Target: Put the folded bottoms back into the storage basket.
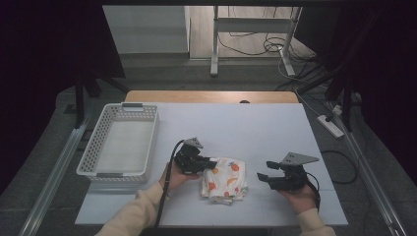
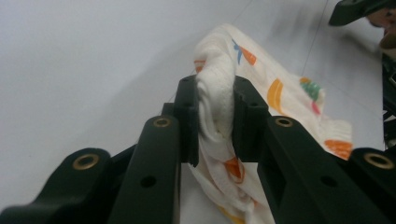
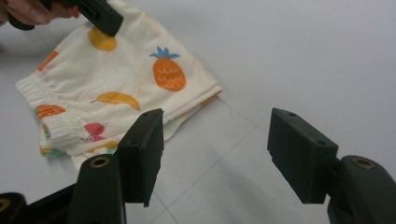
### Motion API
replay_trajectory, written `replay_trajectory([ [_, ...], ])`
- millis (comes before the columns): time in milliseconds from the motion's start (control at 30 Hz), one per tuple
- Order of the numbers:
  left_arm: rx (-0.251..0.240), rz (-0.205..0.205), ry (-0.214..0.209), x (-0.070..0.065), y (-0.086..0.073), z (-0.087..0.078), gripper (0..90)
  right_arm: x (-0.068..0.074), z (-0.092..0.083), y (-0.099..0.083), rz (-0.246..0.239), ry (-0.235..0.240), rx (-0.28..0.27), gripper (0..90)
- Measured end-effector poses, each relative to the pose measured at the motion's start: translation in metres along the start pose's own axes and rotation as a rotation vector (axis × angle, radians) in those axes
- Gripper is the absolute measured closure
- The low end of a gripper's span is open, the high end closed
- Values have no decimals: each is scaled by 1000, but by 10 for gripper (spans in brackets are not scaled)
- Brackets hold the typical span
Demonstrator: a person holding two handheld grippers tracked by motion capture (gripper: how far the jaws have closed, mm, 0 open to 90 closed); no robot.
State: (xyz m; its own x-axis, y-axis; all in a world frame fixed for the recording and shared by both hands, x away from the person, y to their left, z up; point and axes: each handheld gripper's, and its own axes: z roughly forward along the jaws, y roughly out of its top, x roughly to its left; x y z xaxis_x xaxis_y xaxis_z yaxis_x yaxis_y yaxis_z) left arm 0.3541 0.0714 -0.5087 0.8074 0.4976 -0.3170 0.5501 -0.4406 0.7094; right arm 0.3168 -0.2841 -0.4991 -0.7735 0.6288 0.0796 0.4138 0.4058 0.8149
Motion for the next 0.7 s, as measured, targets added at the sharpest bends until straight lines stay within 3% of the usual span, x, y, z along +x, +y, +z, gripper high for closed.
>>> replay_trajectory([
  [700, -89, 49, -2, -11, 11, -26, 765, -1, 1, -1, 6, -9, -3, 363],
])
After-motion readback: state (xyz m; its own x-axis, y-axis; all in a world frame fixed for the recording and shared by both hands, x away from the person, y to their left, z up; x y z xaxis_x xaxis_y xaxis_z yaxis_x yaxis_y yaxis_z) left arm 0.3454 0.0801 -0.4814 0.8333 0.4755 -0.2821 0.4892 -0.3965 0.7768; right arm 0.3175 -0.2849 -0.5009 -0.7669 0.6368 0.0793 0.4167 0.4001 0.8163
